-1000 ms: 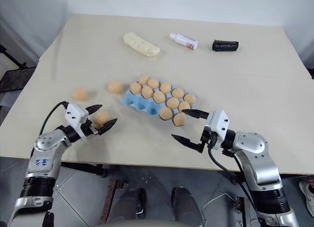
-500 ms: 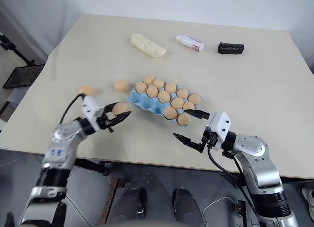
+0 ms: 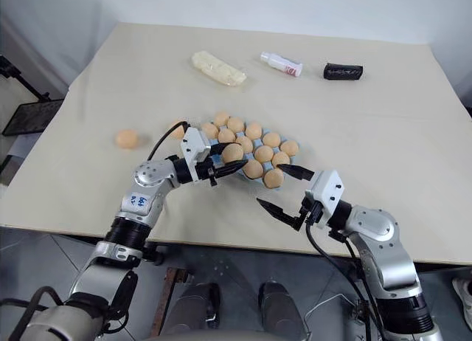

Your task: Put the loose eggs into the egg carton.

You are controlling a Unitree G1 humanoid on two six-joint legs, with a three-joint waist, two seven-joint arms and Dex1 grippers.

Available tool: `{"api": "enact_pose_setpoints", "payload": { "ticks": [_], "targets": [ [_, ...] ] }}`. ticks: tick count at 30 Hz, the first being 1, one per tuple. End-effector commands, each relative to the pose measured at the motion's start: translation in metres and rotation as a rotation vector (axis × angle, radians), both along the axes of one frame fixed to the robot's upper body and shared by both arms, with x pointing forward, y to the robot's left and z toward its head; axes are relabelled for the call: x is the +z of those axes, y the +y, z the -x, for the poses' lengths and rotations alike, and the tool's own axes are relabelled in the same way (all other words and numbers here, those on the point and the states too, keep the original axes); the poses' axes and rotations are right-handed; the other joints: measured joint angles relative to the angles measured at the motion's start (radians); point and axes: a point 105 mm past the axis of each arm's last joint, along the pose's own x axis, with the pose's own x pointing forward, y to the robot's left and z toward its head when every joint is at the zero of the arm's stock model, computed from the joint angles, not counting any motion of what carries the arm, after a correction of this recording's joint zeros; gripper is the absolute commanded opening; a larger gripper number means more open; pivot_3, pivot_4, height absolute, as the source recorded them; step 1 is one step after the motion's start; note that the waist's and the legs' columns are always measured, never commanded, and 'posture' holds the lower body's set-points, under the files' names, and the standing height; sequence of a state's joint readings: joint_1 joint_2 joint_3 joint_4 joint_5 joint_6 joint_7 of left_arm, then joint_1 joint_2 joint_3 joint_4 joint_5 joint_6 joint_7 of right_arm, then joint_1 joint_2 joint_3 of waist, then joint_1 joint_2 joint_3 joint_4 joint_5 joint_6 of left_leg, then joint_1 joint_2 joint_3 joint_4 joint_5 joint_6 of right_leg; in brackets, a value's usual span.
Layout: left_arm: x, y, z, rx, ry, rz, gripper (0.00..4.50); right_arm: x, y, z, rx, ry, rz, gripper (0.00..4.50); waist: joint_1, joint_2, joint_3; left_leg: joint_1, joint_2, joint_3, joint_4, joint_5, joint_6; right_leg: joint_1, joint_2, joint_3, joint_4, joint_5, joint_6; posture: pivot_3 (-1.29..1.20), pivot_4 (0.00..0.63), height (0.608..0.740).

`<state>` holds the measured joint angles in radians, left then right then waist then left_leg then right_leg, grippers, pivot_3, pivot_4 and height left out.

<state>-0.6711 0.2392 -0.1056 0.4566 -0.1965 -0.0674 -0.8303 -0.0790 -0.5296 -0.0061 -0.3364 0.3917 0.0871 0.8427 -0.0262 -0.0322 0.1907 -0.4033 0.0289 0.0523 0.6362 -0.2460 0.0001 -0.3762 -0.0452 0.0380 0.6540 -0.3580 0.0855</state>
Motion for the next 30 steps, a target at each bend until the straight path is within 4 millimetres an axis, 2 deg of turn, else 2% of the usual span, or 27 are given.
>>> {"api": "enact_pose_setpoints", "payload": {
  "ticks": [1, 3, 6, 8, 14, 18, 22, 26, 28, 30],
  "targets": [
    [0.009, -0.002, -0.004, 0.004, -0.047, 0.018, 3.77, 0.011, 0.000, 0.004, -0.016, -0.049, -0.016, 4.50, -0.001, 0.000, 0.000, 0.000, 0.000, 0.000, 0.000, 0.000, 0.000, 0.000, 0.000, 0.000, 0.000, 0.000, 0.000, 0.00, 0.150, 0.740],
    [0.008, -0.001, -0.004, 0.003, -0.051, 0.010, 4.46, 0.012, 0.000, 0.004, -0.020, -0.049, -0.019, 4.50, -0.002, 0.000, 0.000, 0.000, 0.000, 0.000, 0.000, 0.000, 0.000, 0.000, 0.000, 0.000, 0.000, 0.000, 0.000, 0.00, 0.150, 0.740],
    [0.007, 0.008, -0.001, 0.012, -0.061, 0.002, 4.49, 0.012, 0.000, 0.004, -0.017, -0.048, -0.019, 4.50, -0.001, 0.000, 0.000, 0.000, 0.001, 0.000, 0.000, 0.000, 0.000, 0.000, 0.001, 0.000, 0.000, 0.000, 0.000, 0.00, 0.150, 0.740],
    [0.009, 0.024, 0.000, 0.047, -0.085, 0.003, 4.49, 0.012, 0.001, 0.004, -0.012, -0.047, -0.019, 4.50, -0.004, 0.000, 0.000, 0.000, 0.000, 0.000, 0.000, 0.000, 0.000, 0.000, 0.000, 0.000, 0.000, 0.000, 0.000, 0.00, 0.150, 0.740],
    [0.006, 0.099, 0.017, 0.231, -0.134, -0.019, 4.49, 0.011, 0.007, 0.001, 0.029, -0.039, -0.021, 4.50, -0.008, 0.000, 0.000, 0.001, 0.002, 0.000, -0.004, 0.000, -0.001, -0.001, 0.001, 0.000, 0.000, 0.000, -0.001, 0.00, 0.150, 0.740],
    [-0.001, 0.154, 0.035, 0.434, -0.127, -0.039, 4.49, 0.009, 0.011, -0.001, 0.049, -0.031, -0.030, 4.50, -0.005, 0.000, 0.000, 0.001, 0.001, -0.001, -0.004, 0.000, -0.001, -0.001, -0.002, 0.000, -0.001, 0.000, -0.001, 0.00, 0.150, 0.740],
    [-0.010, 0.195, 0.053, 0.636, -0.082, -0.014, 4.49, 0.009, 0.015, -0.004, 0.062, -0.035, -0.054, 4.50, -0.002, 0.000, 0.000, 0.001, 0.000, -0.002, -0.005, 0.000, -0.001, 0.000, -0.004, -0.001, -0.003, -0.001, -0.002, 0.00, 0.150, 0.740],
    [-0.029, 0.215, 0.069, 0.719, -0.002, -0.033, 4.49, 0.006, 0.020, -0.002, 0.094, -0.039, -0.053, 4.50, -0.003, 0.000, 0.000, 0.000, 0.000, -0.003, -0.007, 0.000, -0.002, 0.000, -0.005, -0.002, -0.005, -0.001, -0.002, 0.00, 0.150, 0.740],
    [-0.031, 0.224, 0.071, 0.774, 0.007, -0.023, 4.49, 0.005, 0.019, -0.004, 0.090, -0.042, -0.056, 4.50, -0.003, 0.000, 0.000, 0.000, 0.000, -0.003, -0.008, -0.003, -0.006, 0.000, -0.005, -0.003, -0.006, -0.001, -0.003, 0.00, 0.150, 0.740],
    [-0.029, 0.224, 0.069, 0.788, 0.011, 0.005, 4.49, 0.005, 0.017, -0.006, 0.084, -0.047, -0.058, 4.50, -0.003, 0.000, 0.000, 0.000, 0.000, -0.003, -0.008, -0.003, -0.006, 0.000, -0.005, -0.003, -0.007, -0.001, -0.003, 0.00, 0.150, 0.740]
  ]
}}
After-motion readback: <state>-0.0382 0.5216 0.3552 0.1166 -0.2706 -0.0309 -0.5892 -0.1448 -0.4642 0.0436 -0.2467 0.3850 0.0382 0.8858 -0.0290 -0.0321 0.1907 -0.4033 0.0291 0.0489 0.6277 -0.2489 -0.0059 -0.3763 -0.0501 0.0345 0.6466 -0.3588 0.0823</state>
